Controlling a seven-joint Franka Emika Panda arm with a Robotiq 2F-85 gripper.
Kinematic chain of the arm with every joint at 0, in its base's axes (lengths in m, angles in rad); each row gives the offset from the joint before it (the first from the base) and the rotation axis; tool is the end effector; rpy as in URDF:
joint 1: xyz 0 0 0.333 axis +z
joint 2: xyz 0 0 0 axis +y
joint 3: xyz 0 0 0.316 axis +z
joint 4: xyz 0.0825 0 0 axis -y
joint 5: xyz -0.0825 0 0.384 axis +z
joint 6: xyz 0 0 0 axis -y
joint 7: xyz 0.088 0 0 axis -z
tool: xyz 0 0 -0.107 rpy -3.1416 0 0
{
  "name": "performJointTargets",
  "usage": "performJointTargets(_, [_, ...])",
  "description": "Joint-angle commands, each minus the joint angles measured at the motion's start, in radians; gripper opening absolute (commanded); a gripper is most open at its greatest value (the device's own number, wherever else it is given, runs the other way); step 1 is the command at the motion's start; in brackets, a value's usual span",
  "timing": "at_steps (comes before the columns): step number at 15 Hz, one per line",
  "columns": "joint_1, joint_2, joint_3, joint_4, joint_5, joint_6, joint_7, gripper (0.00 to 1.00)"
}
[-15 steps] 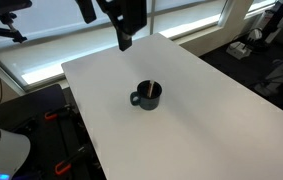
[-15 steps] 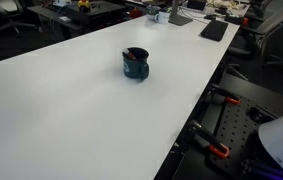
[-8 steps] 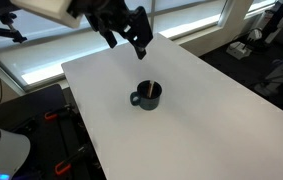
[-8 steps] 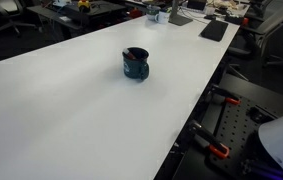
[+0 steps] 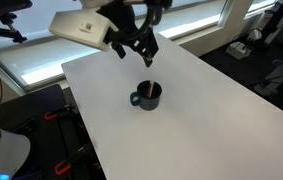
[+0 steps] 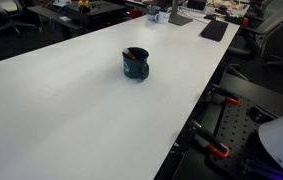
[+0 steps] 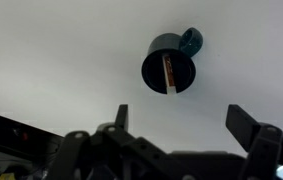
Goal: Remove the marker from the mug.
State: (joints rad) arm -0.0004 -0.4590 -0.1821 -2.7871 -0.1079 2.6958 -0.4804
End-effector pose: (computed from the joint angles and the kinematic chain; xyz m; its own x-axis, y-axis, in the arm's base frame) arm 0.3852 -0.0638 0.3782 0.8665 0.3856 0.3169 0.3508 -0.9222 0.1626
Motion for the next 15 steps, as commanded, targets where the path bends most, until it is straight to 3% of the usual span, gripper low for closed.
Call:
performJointTargets(1, [0.004, -0.006, -0.004, 0.001, -0.005, -0.003, 0.005, 1.0])
performJointTargets(5, [0.023, 0.043, -0.016, 0.013, 0.019, 0.027, 0.003, 1.0])
performJointTargets(11, [0.176, 0.162, -0.137, 0.072, 0.233, 0.103, -0.129, 1.0])
performJointTargets(15, [0.224, 0.266, -0.172, 0.146, 0.362, 0.132, -0.234, 1.0])
